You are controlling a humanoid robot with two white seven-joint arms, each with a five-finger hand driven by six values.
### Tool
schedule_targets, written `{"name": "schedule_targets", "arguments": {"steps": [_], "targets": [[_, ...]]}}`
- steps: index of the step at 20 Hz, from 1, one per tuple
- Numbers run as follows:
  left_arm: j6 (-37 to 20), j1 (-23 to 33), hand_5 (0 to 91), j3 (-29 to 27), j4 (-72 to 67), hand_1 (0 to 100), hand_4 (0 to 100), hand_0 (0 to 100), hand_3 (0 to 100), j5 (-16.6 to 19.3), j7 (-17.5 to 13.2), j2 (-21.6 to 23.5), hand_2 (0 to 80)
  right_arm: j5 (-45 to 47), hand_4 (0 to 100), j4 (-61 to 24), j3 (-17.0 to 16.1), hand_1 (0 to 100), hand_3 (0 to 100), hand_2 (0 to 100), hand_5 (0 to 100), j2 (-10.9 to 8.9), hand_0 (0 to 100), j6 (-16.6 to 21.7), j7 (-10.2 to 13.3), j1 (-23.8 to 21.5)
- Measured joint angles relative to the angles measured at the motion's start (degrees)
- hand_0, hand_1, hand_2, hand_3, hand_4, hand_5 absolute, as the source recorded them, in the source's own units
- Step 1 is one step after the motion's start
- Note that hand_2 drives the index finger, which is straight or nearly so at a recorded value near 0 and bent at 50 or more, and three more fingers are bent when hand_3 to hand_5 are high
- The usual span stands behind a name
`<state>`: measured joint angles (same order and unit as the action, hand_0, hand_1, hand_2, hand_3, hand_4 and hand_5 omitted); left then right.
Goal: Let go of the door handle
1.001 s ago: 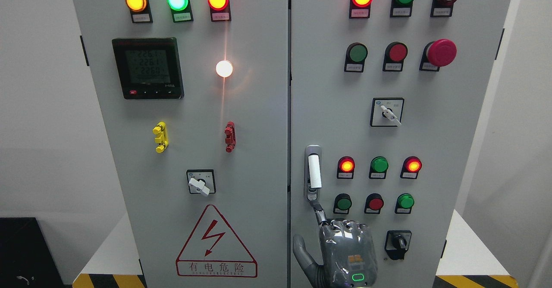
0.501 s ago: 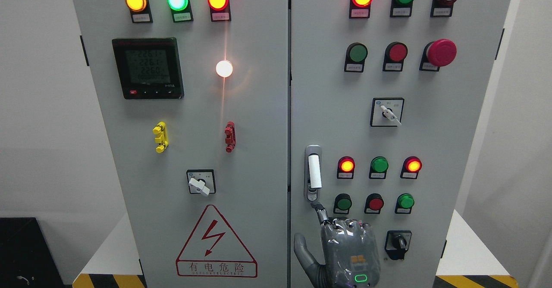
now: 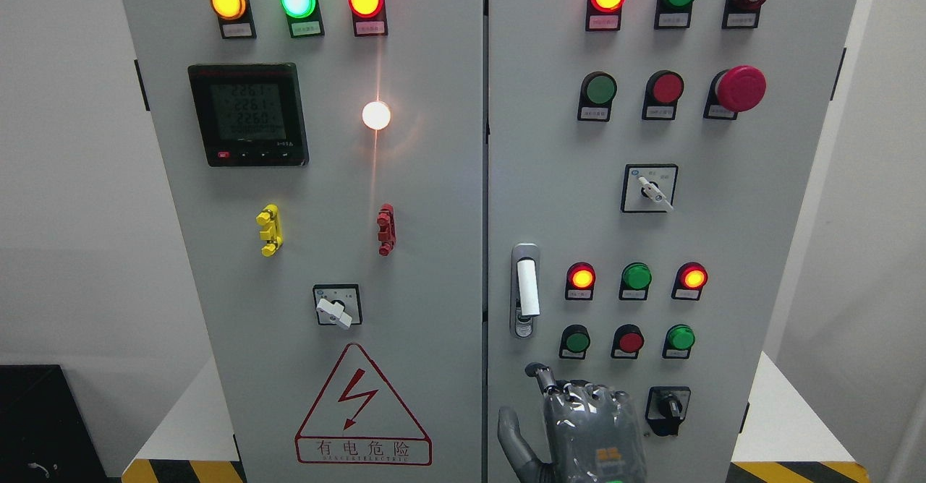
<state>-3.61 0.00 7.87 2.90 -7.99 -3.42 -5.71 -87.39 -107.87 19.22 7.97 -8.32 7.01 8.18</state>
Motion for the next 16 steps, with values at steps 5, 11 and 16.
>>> {"name": "schedule_targets", "arguments": {"steps": [5,11,16], "targets": [[0.0,0.0,0.0,0.0,0.0,56,0,12,0,0.0,0.0,0.0,0.0,0.0,92,-2.3,-0.1,30,95,50,98,-0.03,49,2.3,0.3,-3.1],[0.0,0.0,0.0,0.0,0.0,56,0,12,0,0.0,0.0,0.0,0.0,0.2,91,-4.7,-0.4,32,96,68,96,-0.04,35,2.9,0.6,-5.0],[0.0,0.0,0.0,0.0,0.0,56,0,12,0,0.0,0.0,0.0,0.0,0.4,97,-6.1,-1.0,32,100,83,100,-0.03,32,2.9,0.7,-5.6]]}}
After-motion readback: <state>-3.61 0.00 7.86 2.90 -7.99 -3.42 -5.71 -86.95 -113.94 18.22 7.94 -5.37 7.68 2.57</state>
